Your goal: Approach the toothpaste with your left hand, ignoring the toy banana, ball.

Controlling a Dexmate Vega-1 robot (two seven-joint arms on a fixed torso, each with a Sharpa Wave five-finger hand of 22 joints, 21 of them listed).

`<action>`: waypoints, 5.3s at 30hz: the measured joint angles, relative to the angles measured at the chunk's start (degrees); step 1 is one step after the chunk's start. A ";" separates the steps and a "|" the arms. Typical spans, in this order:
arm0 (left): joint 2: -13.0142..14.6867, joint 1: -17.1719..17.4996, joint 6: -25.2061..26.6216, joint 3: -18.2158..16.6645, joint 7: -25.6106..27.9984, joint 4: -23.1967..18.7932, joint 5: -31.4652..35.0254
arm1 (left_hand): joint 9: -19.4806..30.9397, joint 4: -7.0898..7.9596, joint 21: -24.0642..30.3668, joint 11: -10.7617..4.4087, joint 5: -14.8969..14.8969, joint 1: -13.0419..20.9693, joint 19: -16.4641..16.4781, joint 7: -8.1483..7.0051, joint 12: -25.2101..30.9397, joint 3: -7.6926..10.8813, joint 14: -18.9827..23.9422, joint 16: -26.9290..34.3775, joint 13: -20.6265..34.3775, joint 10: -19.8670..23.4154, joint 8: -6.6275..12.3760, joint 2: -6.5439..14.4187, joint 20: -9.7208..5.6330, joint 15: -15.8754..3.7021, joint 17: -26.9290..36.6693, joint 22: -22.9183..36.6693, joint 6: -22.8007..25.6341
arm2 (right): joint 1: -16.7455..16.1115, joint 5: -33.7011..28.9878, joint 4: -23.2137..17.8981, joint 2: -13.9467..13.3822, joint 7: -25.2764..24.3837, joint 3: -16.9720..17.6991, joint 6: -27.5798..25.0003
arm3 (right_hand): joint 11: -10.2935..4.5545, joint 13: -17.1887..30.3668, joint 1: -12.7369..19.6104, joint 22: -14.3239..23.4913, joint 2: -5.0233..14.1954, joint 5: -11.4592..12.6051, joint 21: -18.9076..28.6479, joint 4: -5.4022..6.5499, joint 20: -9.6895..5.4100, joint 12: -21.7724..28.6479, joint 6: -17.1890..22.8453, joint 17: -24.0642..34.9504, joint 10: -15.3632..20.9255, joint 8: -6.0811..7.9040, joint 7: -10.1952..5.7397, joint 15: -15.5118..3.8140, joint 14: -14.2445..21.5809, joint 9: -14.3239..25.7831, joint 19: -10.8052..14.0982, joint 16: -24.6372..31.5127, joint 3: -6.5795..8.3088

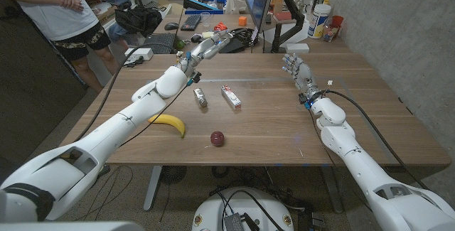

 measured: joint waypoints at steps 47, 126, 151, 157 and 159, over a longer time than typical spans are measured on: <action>1.89 -0.31 3.41 2.10 -0.15 -2.73 9.14 | 0.00 0.01 -1.37 -0.31 0.00 1.74 -0.12 0.12 0.00 0.00 0.00 0.00 0.00 0.31 -0.25 0.23 0.50 0.00 0.01 0.30 0.49 | 0.13 0.13 0.57 0.04 0.18 -0.23 0.65 | 0.12 0.00 0.00 0.00 0.00 0.00 -0.44 0.00 -0.09 0.00 0.21 0.01 0.12 0.00 -0.21 0.31 0.31 0.00 0.55 0.00 0.00; 3.67 -1.11 9.01 4.94 -5.93 -4.10 13.21 | 0.28 -1.20 -2.10 -0.73 0.00 3.92 -0.31 0.21 0.00 0.08 0.48 0.00 0.00 1.95 0.00 0.00 1.75 0.03 0.14 0.28 1.84 | 1.22 -0.48 2.76 0.46 0.52 -0.92 1.57 | 0.11 0.00 -0.23 -0.01 0.23 0.00 -1.46 0.00 -0.08 0.00 0.20 0.02 0.10 0.00 -0.21 0.32 0.94 0.00 0.54 0.00 0.00; 4.15 -1.04 10.33 5.56 -7.87 -4.98 14.07 | 0.28 -1.42 -2.50 -1.02 0.00 4.22 0.00 0.12 0.40 -0.16 0.87 0.00 0.30 3.06 0.44 -0.30 2.04 0.03 0.13 0.28 3.17 | 1.13 -0.51 2.79 0.38 0.51 -1.00 1.78 | 0.10 0.00 -0.23 -0.01 0.23 0.00 -1.79 0.00 0.16 0.00 0.20 0.02 0.10 0.00 -0.21 0.31 0.93 0.00 0.79 0.00 0.00; 4.30 -1.07 10.66 5.78 -8.43 -5.10 14.28 | 0.28 -1.61 -2.50 -1.33 0.00 4.44 0.29 0.24 0.63 -0.35 0.87 0.00 0.30 3.39 0.44 -0.52 2.34 0.03 0.13 0.28 3.28 | 1.16 -0.51 3.06 0.42 0.61 -1.03 1.92 | 0.10 0.00 -0.23 -0.01 0.22 0.00 -1.88 0.00 0.23 0.00 0.20 0.02 0.10 0.00 -0.20 0.31 0.93 0.00 0.86 0.00 0.00; 4.36 -1.14 10.76 5.82 -8.64 -5.14 14.36 | 0.27 -1.61 -2.50 -1.34 0.00 4.68 0.29 0.28 0.66 -0.35 0.87 0.00 0.30 3.39 0.44 -0.76 2.34 0.03 0.12 0.28 3.60 | 1.20 -0.51 3.15 0.44 0.64 -1.04 1.95 | 0.10 0.00 -0.23 -0.01 0.23 0.00 -1.88 0.00 0.23 0.00 0.20 0.02 0.10 0.00 -0.20 0.31 0.93 0.00 0.86 0.00 0.00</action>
